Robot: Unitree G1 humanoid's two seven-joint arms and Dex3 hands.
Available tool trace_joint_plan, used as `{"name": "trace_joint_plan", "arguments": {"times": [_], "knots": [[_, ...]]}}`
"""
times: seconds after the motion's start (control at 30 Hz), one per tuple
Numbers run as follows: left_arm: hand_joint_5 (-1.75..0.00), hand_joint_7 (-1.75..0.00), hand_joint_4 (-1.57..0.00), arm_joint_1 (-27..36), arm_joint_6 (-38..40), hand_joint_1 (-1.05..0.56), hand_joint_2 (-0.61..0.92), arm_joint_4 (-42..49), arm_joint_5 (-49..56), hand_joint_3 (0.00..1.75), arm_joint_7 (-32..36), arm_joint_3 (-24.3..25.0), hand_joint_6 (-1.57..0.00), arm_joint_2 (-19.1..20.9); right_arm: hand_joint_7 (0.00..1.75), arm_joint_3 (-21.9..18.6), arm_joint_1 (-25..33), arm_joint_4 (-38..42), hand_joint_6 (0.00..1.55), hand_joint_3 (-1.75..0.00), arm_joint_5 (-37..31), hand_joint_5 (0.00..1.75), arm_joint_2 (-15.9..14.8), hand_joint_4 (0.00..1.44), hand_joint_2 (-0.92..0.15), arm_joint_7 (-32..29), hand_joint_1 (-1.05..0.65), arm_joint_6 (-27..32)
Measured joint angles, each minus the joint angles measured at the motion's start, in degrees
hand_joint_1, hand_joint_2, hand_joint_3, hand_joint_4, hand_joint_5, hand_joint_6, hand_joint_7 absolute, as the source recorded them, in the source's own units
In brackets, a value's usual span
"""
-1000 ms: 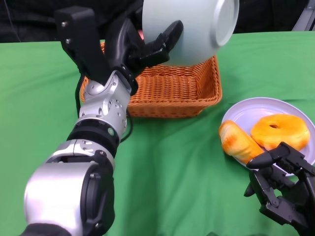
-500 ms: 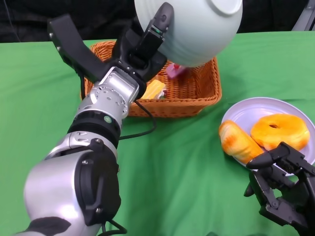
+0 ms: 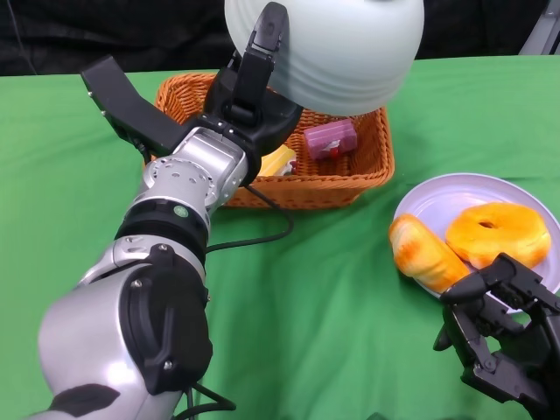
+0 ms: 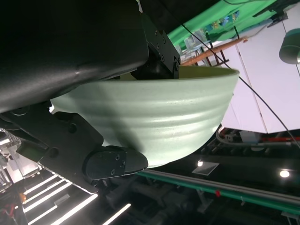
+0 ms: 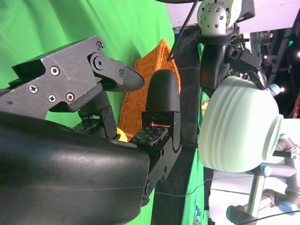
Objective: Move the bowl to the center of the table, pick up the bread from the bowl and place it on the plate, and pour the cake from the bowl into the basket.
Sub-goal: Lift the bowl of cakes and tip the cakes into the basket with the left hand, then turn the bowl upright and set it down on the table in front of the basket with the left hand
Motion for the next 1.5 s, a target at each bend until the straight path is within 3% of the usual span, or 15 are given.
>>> {"name": "trace_joint_plan", "arguments": {"times": [0.3,0.4,0.73,0.93,1.07,1.17,1.3,1.5], "knots": [[-1.75,-1.71,-0.78,0.0,-1.2,-0.23,0.92,-0.1,1.3,0.54,0.1,-2.0,-0.59,0.4,1.35,0.0,0.1,0.0,0.58,-0.80,0.3,1.67,0.0,0.62,-0.70,0.1,-0.13,0.0],[-1.75,-1.65,-0.76,0.1,-4.6,-0.20,0.82,-0.6,4.7,0.75,-1.1,-5.1,-0.60,0.4,1.34,-0.1,0.1,0.0,0.59,-0.79,0.4,1.67,0.0,0.62,-0.70,0.2,-0.13,0.0],[-1.75,-1.62,-0.77,1.0,-14.7,-0.18,0.77,-2.9,12.4,0.86,-11.1,-13.2,-0.67,1.3,1.33,-0.1,0.1,0.1,0.59,-0.79,0.5,1.66,0.0,0.64,-0.70,0.6,-0.14,0.0],[-1.75,-1.65,-0.79,2.6,-20.8,-0.18,0.61,-4.8,17.1,1.13,-16.9,-18.0,-0.72,2.8,1.32,-0.1,0.1,0.2,0.60,-0.80,0.4,1.65,0.0,0.64,-0.70,0.5,-0.14,0.0],[-1.75,-1.67,-0.79,4.3,-28.0,-0.21,0.55,-6.1,22.1,1.19,-20.6,-22.7,-0.69,4.2,1.32,-0.1,0.1,0.2,0.60,-0.80,0.2,1.65,0.0,0.65,-0.70,0.4,-0.13,0.0],[-1.75,-1.65,-0.81,6.1,-37.4,-0.21,0.57,-7.6,27.1,1.16,-23.3,-27.0,-0.71,5.8,1.33,-0.1,0.1,0.2,0.59,-0.81,0.2,1.66,0.0,0.64,-0.70,0.4,-0.13,0.0],[-1.74,-1.53,-0.84,8.1,-51.0,-0.20,0.50,-8.3,33.2,1.25,-23.7,-31.7,-0.77,8.1,1.34,-0.2,0.0,0.2,0.59,-0.81,0.2,1.66,0.0,0.64,-0.70,0.5,-0.14,0.0],[-1.75,-1.57,-0.81,11.8,-65.2,-0.19,0.57,-8.9,40.0,1.12,-22.1,-36.4,-0.72,11.4,1.35,-0.3,-0.1,0.7,0.59,-0.79,0.3,1.66,-0.1,0.65,-0.69,0.6,-0.14,0.0]]}}
